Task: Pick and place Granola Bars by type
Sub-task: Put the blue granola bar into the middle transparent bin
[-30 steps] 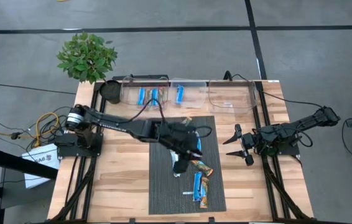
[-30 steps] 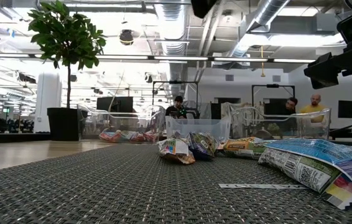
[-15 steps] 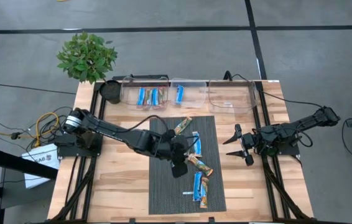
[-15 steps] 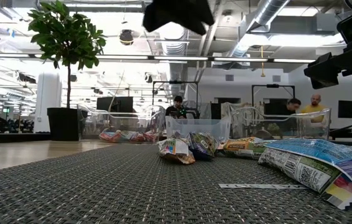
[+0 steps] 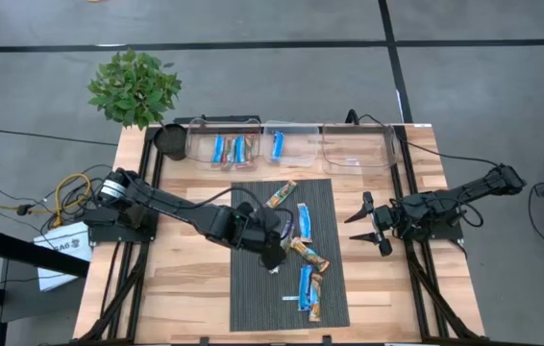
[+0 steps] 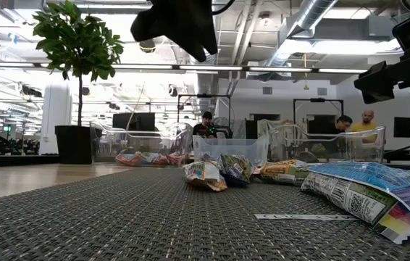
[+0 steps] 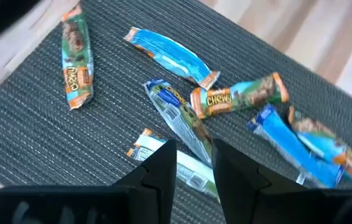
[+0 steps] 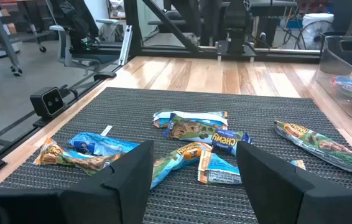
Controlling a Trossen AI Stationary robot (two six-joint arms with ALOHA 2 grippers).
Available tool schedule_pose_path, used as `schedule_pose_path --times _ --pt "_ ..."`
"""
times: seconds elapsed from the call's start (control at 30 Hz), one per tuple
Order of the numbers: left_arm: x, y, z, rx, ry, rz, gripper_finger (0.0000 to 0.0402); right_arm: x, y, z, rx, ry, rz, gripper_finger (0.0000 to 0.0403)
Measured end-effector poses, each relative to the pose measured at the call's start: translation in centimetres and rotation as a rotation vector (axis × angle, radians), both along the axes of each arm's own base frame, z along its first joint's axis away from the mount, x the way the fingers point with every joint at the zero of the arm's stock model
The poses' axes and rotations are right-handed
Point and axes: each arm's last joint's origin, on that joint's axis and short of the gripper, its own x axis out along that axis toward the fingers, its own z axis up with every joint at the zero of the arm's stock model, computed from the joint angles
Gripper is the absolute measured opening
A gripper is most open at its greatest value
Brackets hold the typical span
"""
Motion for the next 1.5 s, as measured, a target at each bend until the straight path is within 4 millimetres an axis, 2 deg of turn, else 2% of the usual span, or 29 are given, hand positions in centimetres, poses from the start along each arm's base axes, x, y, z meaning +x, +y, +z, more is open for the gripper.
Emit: schedule_pose_path --times 0.3,0.47,0.57,0.77,1.0,1.23,1.5 --pt "0.3 1.5 -0.3 -0.057 -0.043 0.184 0.0093 0.0 0.0 0.0 0.000 0.000 0.000 0.0221" --pt "0.1 2.0 -1.5 -0.093 -0.044 0.299 0.0093 0.0 0.0 0.0 0.000 0.000 0.000 0.0221" --pt "0.8 2.2 -3.0 -0.113 -0.026 0.351 0.0095 0.0 0.0 0.0 0.000 0.000 0.000 0.0221" --pt "3.3 2.3 -6.1 -0.215 -0.028 0.329 0.0119 0.0 0.0 0.0 0.000 0.001 0.000 0.0221" --pt "5.2 2.3 -9.0 -0.341 -0.006 0.283 0.0183 0.0 0.0 0.0 0.000 0.001 0.000 0.0221" --pt "5.5 2.6 -9.9 -0.341 0.032 0.277 0.0231 0.0 0.0 0.0 0.000 0.001 0.000 0.0221" --pt "5.3 2.9 -10.1 -0.304 0.061 0.294 0.0227 0.0 0.0 0.0 0.000 0.001 0.000 0.0221"
